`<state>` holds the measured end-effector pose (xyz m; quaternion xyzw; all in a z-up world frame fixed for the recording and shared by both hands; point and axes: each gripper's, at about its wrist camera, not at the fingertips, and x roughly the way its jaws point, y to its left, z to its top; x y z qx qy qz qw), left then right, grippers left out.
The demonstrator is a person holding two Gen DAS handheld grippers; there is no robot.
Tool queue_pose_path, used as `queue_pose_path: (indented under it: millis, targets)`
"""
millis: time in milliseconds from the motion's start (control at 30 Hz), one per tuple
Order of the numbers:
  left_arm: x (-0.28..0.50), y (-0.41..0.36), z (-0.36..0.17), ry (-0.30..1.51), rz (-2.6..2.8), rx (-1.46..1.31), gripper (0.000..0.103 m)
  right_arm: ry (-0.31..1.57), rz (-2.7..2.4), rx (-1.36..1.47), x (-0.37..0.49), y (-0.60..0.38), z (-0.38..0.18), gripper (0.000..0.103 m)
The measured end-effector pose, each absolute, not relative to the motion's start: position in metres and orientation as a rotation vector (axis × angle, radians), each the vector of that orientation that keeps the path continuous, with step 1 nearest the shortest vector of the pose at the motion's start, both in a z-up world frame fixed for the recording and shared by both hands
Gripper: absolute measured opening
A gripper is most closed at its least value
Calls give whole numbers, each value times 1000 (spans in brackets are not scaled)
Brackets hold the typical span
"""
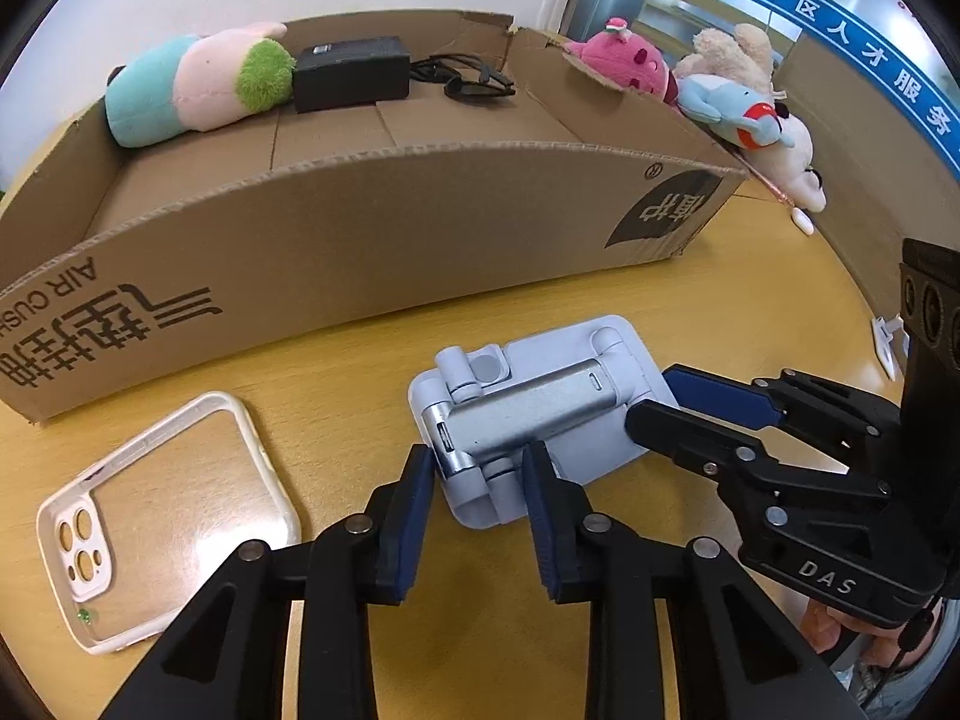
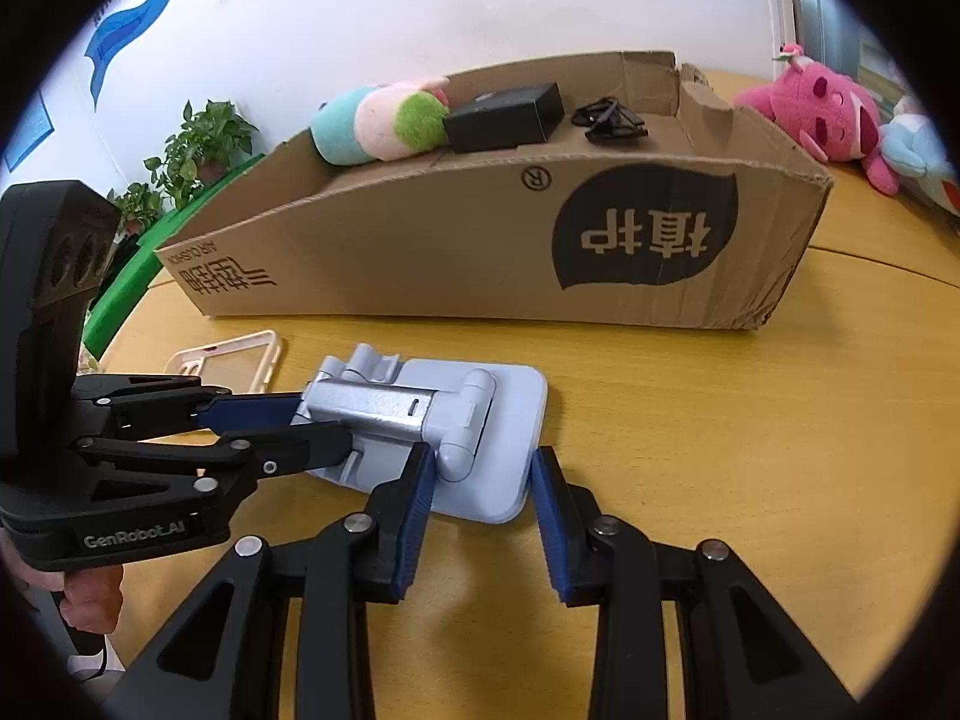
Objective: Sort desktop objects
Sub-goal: 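Move the left gripper to the grey phone stand and close on it, then lift the phone stand with the left gripper and lower it into the box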
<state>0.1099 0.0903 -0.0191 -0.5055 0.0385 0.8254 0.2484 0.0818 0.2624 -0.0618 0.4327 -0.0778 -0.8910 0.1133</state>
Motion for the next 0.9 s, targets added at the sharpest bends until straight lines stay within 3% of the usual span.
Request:
queue_pose_path:
  millis: [167, 533, 900]
  targets:
    - [118, 81, 16, 63, 2315, -1279, 27, -230, -2656, 1185, 89, 259, -37, 32]
    - [88, 60, 138, 82, 2510, -914, 26, -117, -2827, 789, 64, 236, 76, 32]
    - [5, 6, 160, 42, 2599, -900, 26, -98, -2769, 716, -25, 199, 106, 32]
